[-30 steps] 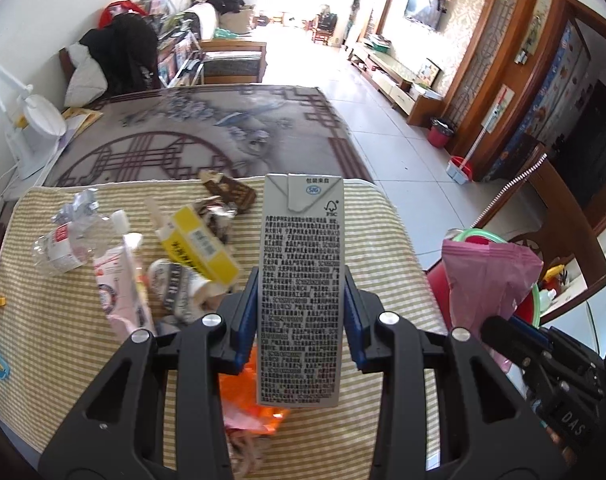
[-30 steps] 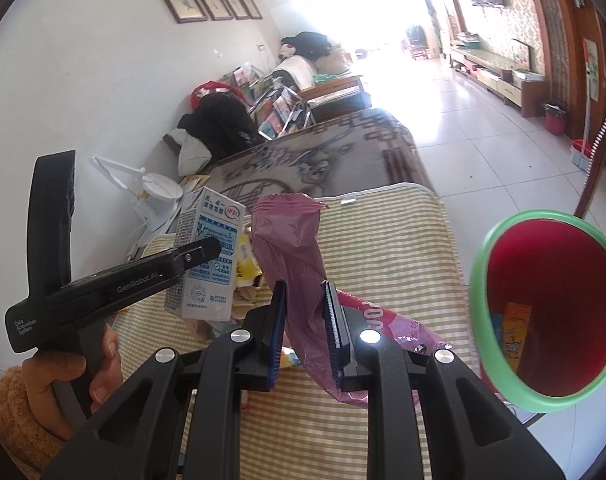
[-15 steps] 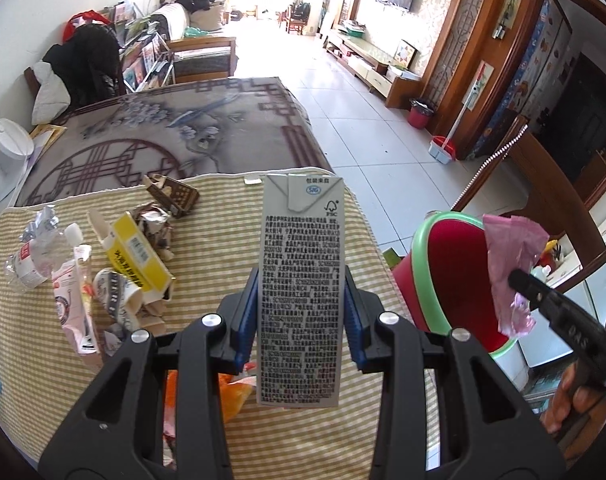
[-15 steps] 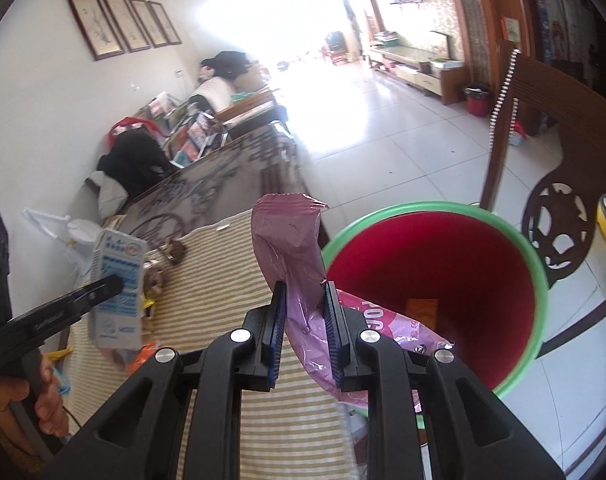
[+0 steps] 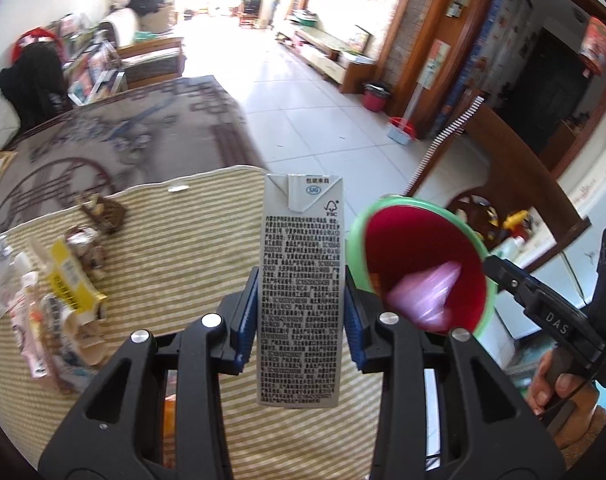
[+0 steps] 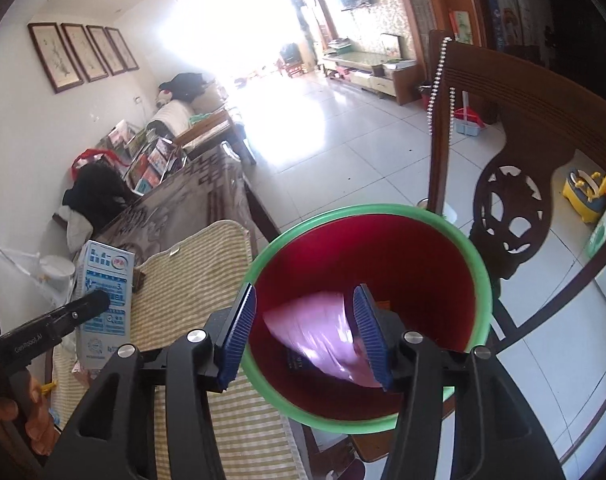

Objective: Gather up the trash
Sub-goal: 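Carry the pink wrapper into the red bucket with the right tool while the left carries the carton, then drop the white milk carton into the red bucket by opening the left tool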

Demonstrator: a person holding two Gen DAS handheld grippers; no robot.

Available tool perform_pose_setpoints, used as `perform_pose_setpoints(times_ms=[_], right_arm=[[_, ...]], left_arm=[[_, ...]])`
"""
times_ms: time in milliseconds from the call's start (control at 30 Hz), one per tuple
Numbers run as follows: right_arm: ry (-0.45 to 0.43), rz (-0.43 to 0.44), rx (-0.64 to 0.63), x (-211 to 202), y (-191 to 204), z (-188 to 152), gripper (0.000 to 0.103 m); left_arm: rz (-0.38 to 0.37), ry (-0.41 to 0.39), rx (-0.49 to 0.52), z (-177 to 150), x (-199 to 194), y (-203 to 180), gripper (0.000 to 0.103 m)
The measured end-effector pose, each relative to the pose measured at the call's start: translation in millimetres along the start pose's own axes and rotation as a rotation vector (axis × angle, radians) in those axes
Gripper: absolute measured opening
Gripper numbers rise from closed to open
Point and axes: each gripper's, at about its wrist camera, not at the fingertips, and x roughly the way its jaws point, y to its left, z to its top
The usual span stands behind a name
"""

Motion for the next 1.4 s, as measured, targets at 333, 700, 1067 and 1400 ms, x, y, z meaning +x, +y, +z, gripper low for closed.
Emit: perform_pose_setpoints(times_ms=[333,700,1067,1400], right_arm=[[-0.065,-0.088,0.086,-35,-34,-6,0.060],[-0.075,-0.140,0.123,-54,-41,-19,0.060],[-0.036,-0.069,0.056,-28,7,-15,0.060],[0.021,0.006,-0.071,6,112,-25,0.062]], left_arm=[[-0.203,0.089,0.148,8,43,-69,0.036],[-0.232,0.098,0.187,7,55,-88,0.060],[-0.154,0.061,0.034,-10,16,-19,0.071],[-0.045,0.011,-0.153,-24,-23,110,0.071]])
